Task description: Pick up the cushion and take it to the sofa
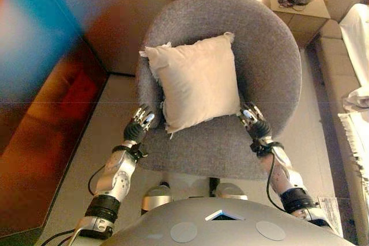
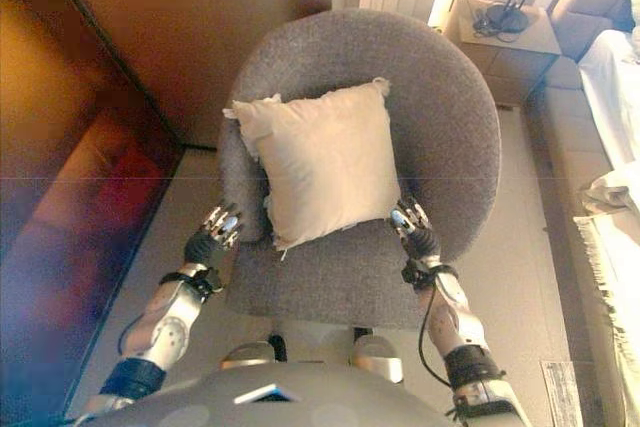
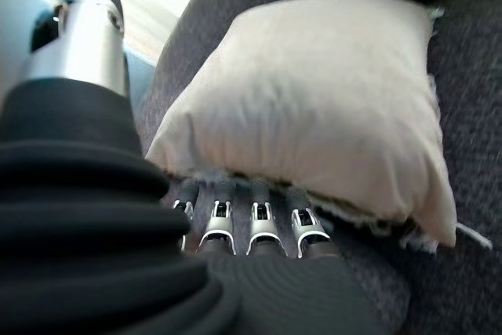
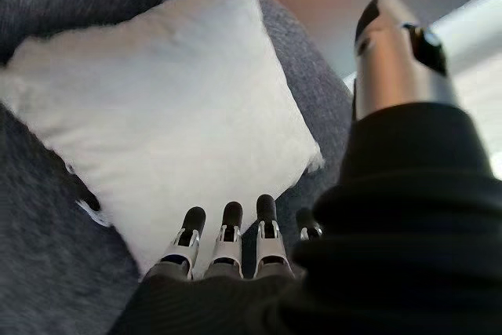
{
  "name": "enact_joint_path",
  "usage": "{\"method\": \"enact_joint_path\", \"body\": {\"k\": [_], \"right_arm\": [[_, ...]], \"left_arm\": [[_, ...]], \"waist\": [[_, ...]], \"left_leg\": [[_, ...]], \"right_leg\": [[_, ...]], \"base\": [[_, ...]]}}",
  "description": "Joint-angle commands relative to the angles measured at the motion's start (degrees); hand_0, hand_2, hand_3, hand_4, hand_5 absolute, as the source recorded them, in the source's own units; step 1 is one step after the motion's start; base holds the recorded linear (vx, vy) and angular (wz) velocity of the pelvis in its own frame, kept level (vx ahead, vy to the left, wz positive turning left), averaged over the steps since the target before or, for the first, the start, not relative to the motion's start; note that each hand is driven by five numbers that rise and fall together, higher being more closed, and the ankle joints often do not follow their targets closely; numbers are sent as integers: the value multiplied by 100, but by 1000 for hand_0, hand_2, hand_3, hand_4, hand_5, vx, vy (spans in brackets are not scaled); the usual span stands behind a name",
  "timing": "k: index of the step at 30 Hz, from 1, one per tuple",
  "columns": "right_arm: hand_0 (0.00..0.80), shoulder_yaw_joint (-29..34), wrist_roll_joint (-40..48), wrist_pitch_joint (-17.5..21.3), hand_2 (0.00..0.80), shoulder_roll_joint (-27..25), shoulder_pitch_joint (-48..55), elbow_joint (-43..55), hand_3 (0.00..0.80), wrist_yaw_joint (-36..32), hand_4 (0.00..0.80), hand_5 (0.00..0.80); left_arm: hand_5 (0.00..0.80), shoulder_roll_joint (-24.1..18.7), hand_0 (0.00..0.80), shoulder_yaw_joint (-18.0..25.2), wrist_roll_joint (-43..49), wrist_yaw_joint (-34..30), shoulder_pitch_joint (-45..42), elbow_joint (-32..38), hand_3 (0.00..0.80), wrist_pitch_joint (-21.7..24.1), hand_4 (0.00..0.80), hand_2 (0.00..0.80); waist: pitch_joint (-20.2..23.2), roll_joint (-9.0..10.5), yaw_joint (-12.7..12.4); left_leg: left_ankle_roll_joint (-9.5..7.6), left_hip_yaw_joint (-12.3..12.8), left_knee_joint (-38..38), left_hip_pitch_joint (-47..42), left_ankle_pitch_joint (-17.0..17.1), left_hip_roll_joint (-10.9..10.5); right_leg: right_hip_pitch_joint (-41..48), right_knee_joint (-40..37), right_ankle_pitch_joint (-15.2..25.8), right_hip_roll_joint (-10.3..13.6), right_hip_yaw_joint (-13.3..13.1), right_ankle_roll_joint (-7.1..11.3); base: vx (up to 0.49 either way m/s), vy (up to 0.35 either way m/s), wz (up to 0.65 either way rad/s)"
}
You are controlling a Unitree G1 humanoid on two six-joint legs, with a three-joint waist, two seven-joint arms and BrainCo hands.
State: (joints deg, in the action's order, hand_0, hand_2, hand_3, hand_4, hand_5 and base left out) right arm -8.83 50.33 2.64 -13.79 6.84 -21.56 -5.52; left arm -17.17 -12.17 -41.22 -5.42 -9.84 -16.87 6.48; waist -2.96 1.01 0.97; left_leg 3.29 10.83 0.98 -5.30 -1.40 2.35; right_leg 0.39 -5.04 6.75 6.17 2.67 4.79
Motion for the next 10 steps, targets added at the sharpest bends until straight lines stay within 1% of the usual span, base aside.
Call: {"method": "enact_joint_path", "body": {"k": [1, 3, 5, 7, 10], "right_arm": [[0, -215, 424, 360, 0, 187, -334, 154, 0, -242, 0, 0], [0, -335, 416, 428, 0, 215, -369, 118, 0, -302, 0, 0], [0, -400, 548, 252, 0, 233, -389, 243, 0, -294, 0, 0], [0, -411, 448, 173, 0, 180, -381, 237, 0, -305, 0, 0], [0, -423, 285, 224, 0, 99, -329, 289, 0, -308, 0, 0]], "left_arm": [[0, -97, 0, -162, -223, 8, 275, 366, 0, 426, 0, 0], [0, -31, 0, -261, -312, -31, 364, 316, 0, 477, 0, 0], [0, 32, 0, -353, -334, -56, 415, 318, 0, 489, 0, 0], [0, 36, 0, -410, -272, -87, 381, 360, 0, 508, 0, 0], [0, -21, 0, -419, -271, -23, 278, 424, 0, 546, 0, 0]], "waist": [[-103, 16, 184], [-123, -10, 210], [-129, -27, 259], [-123, -25, 289], [-99, -17, 300]], "left_leg": [[-220, -240, -487, 465, 23, -171], [-240, -261, -336, 470, 82, -182], [-235, -241, -260, 461, 109, -172], [-233, -170, -305, 437, 64, -169], [-235, -92, -344, 396, 20, -163]], "right_leg": [[-258, 136, 276, 34, 108, 111], [-318, 142, 285, 24, 101, 120], [-376, 154, 285, 26, 78, 136], [-367, 151, 275, 45, 80, 140], [-319, 137, 247, 39, 80, 136]], "base": [[-182, 59, -18], [-125, 37, -7], [-96, 30, -1], [-24, 6, 0], [0, 0, 0]]}}
